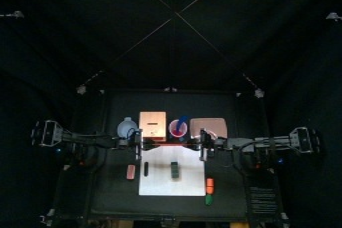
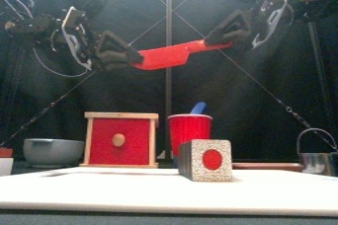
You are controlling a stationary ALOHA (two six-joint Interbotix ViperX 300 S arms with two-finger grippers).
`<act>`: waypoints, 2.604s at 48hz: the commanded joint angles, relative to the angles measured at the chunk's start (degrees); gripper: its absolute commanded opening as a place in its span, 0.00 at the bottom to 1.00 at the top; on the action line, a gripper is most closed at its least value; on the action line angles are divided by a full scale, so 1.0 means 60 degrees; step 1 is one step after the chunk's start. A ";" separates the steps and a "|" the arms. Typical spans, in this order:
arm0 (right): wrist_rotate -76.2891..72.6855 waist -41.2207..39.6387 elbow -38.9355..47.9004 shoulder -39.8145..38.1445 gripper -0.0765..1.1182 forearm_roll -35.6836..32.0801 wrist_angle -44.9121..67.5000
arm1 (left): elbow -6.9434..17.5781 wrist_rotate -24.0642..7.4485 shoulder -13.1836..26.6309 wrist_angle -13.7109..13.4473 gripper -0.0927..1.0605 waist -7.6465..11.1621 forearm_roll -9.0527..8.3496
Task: Cut the sushi into 4 pieces with the knife
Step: Cut the sushi into 4 pieces
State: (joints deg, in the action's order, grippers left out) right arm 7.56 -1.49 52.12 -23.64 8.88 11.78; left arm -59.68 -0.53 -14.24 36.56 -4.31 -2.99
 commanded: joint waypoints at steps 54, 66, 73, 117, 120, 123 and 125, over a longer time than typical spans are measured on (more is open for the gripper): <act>0.0000 0.0615 -0.0308 0.2109 0.18 0.0732 -0.1875 | 0.1567 0.0132 0.3486 0.0103 0.29 0.2183 0.0806; 0.0000 0.0615 -0.0278 0.2139 0.18 0.0732 -0.1963 | 0.1597 0.0132 0.3765 0.0029 0.29 0.2227 0.0967; 0.0000 0.0630 -0.0278 0.2197 0.18 0.0762 -0.1963 | 0.1655 0.0132 0.3984 0.0029 0.29 0.2271 0.1069; 0.0000 0.0146 -0.0410 0.3325 0.18 0.0571 -0.2095 | 0.1978 -0.0117 0.4951 -0.0088 0.29 0.1567 0.1157; 0.0000 -0.0073 -0.0425 0.3267 0.18 0.0469 -0.2197 | 0.1948 -0.0176 0.4849 -0.0088 0.29 0.1289 0.0996; 0.0000 -0.0293 -0.0454 0.3223 0.18 0.0366 -0.2285 | 0.1934 -0.0190 0.4761 -0.0088 0.29 0.1055 0.0835; 0.0000 -0.0396 -0.0469 0.3179 0.18 0.0322 -0.2329 | 0.1934 -0.0205 0.4687 -0.0073 0.29 0.0938 0.0747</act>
State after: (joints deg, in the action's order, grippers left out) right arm 7.47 -1.76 50.80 -3.60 11.16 -2.46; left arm -49.66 -1.41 14.94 35.77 2.55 2.46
